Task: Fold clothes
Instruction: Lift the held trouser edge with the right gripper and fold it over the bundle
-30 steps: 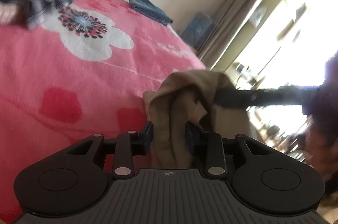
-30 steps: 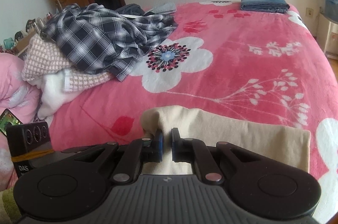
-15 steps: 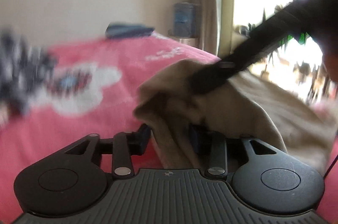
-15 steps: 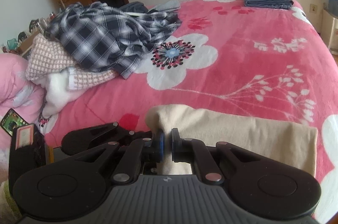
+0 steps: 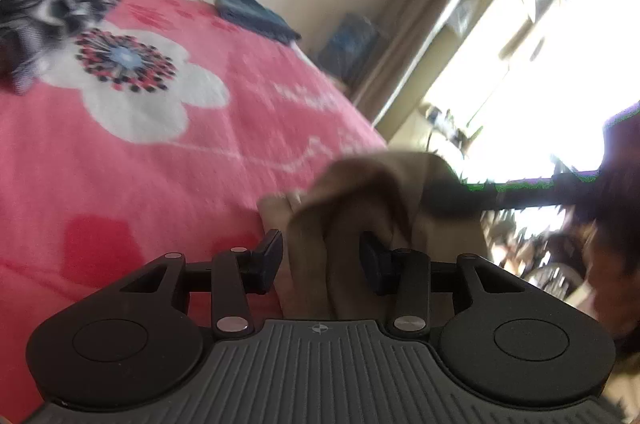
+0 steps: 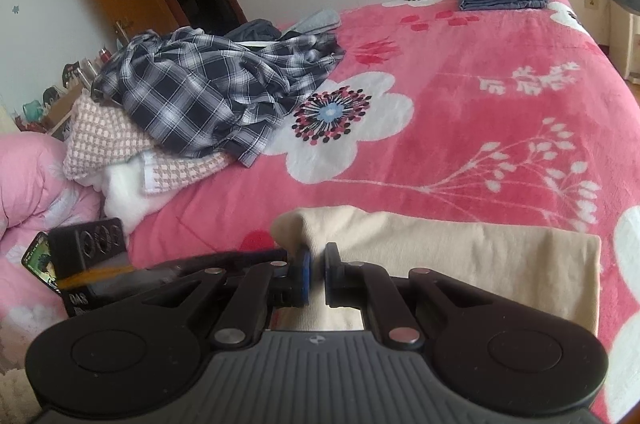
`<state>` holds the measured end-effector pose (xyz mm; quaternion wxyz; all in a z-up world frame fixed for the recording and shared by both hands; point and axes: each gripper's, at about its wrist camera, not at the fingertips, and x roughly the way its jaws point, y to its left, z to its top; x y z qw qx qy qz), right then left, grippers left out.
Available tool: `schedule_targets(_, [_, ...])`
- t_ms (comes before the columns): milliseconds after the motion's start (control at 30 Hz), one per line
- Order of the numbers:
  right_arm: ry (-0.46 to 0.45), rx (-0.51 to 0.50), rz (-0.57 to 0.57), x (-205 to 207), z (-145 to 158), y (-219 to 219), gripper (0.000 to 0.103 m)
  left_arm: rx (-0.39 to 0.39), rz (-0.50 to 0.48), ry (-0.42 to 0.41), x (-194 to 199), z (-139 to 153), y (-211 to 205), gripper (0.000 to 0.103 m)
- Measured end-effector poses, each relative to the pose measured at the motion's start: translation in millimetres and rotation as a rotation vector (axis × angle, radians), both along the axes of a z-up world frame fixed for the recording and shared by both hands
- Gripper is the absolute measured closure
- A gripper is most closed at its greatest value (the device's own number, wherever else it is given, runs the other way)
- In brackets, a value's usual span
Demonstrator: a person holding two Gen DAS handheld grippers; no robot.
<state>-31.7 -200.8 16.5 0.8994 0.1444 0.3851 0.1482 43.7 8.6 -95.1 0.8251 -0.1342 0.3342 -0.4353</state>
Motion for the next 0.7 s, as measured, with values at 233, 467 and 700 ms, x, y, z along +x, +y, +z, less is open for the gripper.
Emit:
schedule_targets(233, [-0.003, 0.019, 0.013, 1.2, 0.4, 0.4, 0.096, 0.087, -0.077, -0.106, -2.7, -1.8, -19.8, 0.059])
schedule_targets(467, [0.036, 0.076, -0.019, 10.6, -9.7, -4.0, 0.096, 0.082, -0.031, -0.049, -4.9, -3.3, -0.3, 0.058])
schedule_targets(700, [0.033, 0.115, -0.029, 6.3, -10.0, -12.4, 0.096, 0.054, -0.004, 0.036, -27.5, -1.3, 39.5, 0.058])
